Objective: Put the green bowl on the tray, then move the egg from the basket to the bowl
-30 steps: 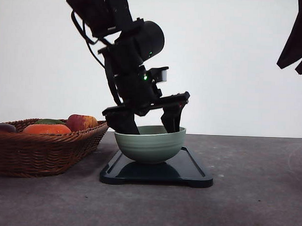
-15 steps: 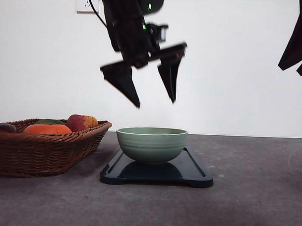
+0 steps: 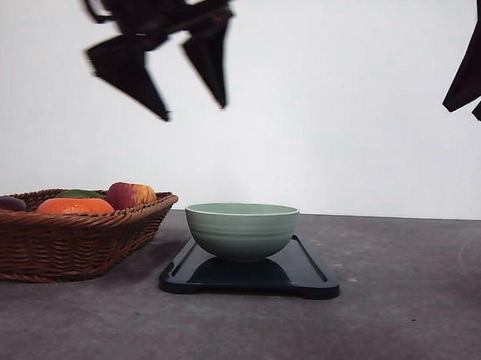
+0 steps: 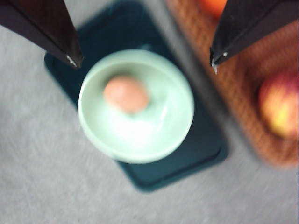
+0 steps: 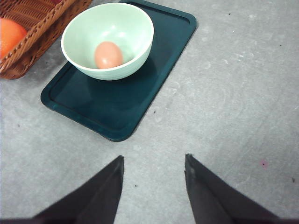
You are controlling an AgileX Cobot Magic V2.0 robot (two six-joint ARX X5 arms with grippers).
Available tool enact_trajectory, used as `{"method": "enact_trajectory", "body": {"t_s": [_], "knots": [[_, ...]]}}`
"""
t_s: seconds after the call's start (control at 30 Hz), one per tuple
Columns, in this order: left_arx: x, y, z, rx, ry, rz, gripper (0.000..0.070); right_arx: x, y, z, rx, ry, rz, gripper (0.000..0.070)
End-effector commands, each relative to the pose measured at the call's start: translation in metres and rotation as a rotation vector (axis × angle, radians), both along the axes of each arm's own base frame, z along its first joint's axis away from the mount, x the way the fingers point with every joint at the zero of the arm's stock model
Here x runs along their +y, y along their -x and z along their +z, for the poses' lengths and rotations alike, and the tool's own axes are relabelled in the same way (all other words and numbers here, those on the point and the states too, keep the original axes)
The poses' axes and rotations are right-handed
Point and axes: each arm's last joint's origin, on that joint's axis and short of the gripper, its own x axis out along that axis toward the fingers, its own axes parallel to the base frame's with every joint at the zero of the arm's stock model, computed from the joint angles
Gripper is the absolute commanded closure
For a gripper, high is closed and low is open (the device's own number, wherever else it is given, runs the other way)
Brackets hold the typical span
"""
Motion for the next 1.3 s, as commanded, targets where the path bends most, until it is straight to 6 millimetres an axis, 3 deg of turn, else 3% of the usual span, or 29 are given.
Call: {"method": "enact_trajectory", "body": {"t_s": [0.0, 0.23, 0.43, 0.63, 0.87, 0.9, 0.93, 0.97, 1.0, 1.27], "knots": [[0.013, 0.013, 0.000, -0.016, 0.024, 0.034, 0.0161, 0.001, -0.001, 0.001, -0.006, -0.007, -0.003, 0.0445], [0.072, 0.062, -0.013, -0.051, 0.076, 0.194, 0.0159, 0.001, -0.002, 0.002, -0.011, -0.009, -0.003, 0.0445], [0.109, 0.100, -0.019, -0.099, 0.100, 0.289, 0.0159, 0.001, -0.002, 0.002, -0.014, -0.010, -0.003, 0.0445], [0.130, 0.126, -0.028, -0.129, 0.123, 0.365, 0.0162, 0.002, -0.002, 0.003, -0.026, -0.016, -0.003, 0.0445], [0.136, 0.144, -0.026, -0.148, 0.136, 0.371, 0.0166, 0.002, -0.001, 0.002, -0.013, -0.015, 0.003, 0.0446], [0.137, 0.146, -0.025, -0.153, 0.139, 0.371, 0.0242, 0.002, -0.001, 0.002, -0.014, -0.015, 0.002, 0.0480], [0.137, 0.147, -0.025, -0.158, 0.142, 0.370, 0.0387, 0.002, -0.002, 0.002, -0.014, -0.015, 0.002, 0.0548], [0.137, 0.149, -0.025, -0.162, 0.143, 0.369, 0.0633, 0.002, -0.002, 0.002, -0.015, -0.015, 0.002, 0.0668], [0.138, 0.150, -0.024, -0.167, 0.143, 0.367, 0.0697, 0.002, -0.002, 0.003, -0.018, -0.018, 0.002, 0.0693], [0.138, 0.152, -0.023, -0.176, 0.141, 0.362, 0.0700, 0.002, -0.002, 0.003, -0.023, -0.025, 0.009, 0.0685]]}}
